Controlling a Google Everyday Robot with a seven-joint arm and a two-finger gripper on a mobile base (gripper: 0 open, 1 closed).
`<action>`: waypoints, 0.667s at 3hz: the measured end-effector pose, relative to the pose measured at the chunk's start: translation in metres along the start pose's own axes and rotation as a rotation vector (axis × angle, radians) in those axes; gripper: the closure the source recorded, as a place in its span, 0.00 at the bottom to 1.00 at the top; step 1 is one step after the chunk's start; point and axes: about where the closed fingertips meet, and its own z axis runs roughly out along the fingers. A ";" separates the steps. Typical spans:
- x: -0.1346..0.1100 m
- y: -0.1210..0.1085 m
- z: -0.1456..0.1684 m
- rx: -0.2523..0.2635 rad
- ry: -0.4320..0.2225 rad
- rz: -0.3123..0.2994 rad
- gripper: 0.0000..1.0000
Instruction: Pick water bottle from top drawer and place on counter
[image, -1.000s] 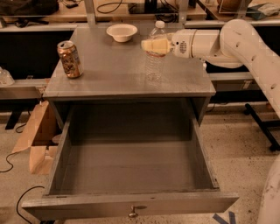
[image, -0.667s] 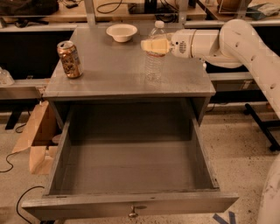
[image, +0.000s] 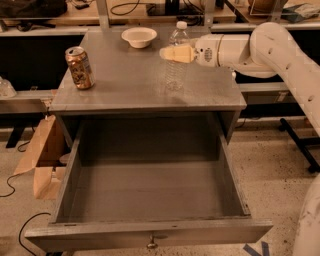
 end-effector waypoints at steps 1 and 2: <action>0.000 0.001 0.002 -0.003 0.000 0.000 0.00; 0.000 0.001 0.002 -0.003 0.000 0.000 0.00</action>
Offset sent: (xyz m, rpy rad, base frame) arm 0.0000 0.0022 -0.0004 0.0005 0.0008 0.0032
